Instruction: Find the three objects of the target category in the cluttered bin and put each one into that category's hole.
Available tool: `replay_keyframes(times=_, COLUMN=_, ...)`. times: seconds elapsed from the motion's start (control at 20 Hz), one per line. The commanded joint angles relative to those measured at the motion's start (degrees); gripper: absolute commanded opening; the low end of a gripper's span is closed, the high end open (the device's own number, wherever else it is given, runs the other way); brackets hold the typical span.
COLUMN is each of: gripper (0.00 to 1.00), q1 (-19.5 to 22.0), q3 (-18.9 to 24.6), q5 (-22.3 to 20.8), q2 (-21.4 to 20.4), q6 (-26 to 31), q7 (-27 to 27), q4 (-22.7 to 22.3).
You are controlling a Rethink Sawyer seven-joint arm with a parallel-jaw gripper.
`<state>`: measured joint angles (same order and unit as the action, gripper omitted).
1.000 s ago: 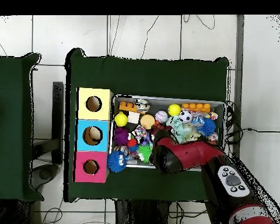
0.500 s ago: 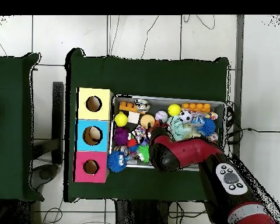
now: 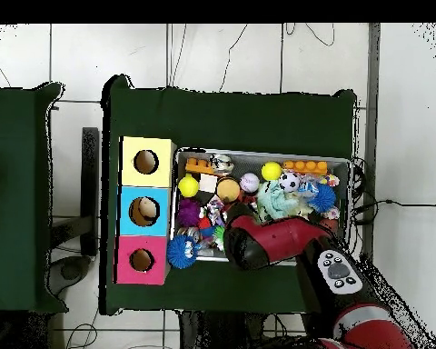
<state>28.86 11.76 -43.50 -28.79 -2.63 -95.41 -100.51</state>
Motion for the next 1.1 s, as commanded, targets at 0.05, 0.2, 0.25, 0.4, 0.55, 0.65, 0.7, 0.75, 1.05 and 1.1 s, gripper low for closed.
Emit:
replay_keyframes(times=0.05, gripper=1.00, q1=1.3, q3=-0.4, q5=-3.6, q2=2.7, q6=0.9, q7=-2.1, q4=4.3)
replay_keyframes(times=0.2, gripper=1.00, q1=2.2, q3=0.6, q5=-3.8, q2=1.7, q6=2.3, q7=-1.0, q4=4.1)
replay_keyframes(times=0.25, gripper=1.00, q1=2.8, q3=1.2, q5=-3.9, q2=1.5, q6=2.7, q7=-0.6, q4=4.1)
replay_keyframes(times=0.4, gripper=1.00, q1=4.2, q3=3.4, q5=-3.7, q2=0.3, q6=5.0, q7=0.9, q4=3.7)
replay_keyframes(times=0.55, gripper=1.00, q1=5.5, q3=5.7, q5=-3.1, q2=-0.4, q6=6.8, q7=2.0, q4=3.4)
replay_keyframes(times=0.65, gripper=1.00, q1=6.1, q3=6.6, q5=-2.9, q2=-1.2, q6=8.2, q7=3.1, q4=3.4)
replay_keyframes(times=0.7, gripper=1.00, q1=6.2, q3=6.8, q5=-3.0, q2=-1.5, q6=8.6, q7=3.5, q4=3.5)
replay_keyframes(times=0.75, gripper=1.00, q1=6.3, q3=6.9, q5=-3.2, q2=-1.8, q6=9.0, q7=3.9, q4=3.6)
replay_keyframes(times=1.05, gripper=1.00, q1=5.5, q3=5.8, q5=-4.5, q2=0.0, q6=5.8, q7=1.8, q4=4.7)
replay_keyframes(times=1.1, gripper=1.00, q1=5.1, q3=5.2, q5=-4.5, q2=0.6, q6=5.0, q7=1.1, q4=4.8)
